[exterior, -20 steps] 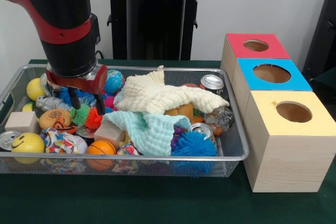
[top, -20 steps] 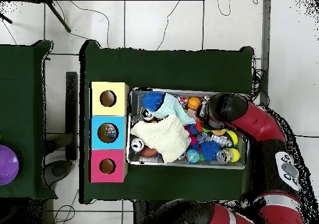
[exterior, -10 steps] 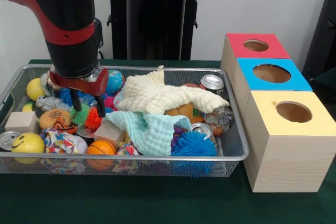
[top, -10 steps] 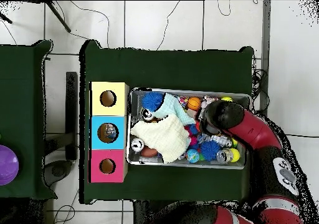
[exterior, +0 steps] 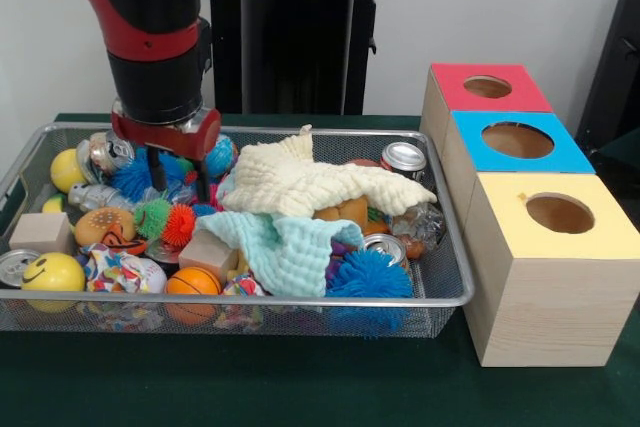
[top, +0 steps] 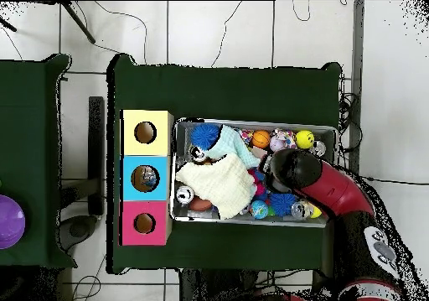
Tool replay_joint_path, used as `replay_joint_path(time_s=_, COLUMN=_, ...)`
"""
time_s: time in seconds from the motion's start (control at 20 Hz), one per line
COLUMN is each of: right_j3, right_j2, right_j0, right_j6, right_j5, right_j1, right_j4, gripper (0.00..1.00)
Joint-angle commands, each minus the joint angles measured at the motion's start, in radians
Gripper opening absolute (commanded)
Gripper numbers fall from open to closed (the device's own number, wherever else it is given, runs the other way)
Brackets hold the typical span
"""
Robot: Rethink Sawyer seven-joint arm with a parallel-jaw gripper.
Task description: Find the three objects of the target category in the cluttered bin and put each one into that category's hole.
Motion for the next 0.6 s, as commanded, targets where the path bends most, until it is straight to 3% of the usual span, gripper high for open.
replay_joint_path(time_s=0.05, right_j3=0.135, right_j2=0.033, right_j0=0.001, right_j6=0.160, right_j5=-0.098, right_j1=-0.036, right_j4=-0.023, gripper=1.00)
replay_joint_path(time_s=0.6, right_j3=0.128, right_j2=0.059, right_j0=-0.046, right_j6=0.126, right_j5=-0.169, right_j1=0.021, right_j4=-0.030, gripper=1.00)
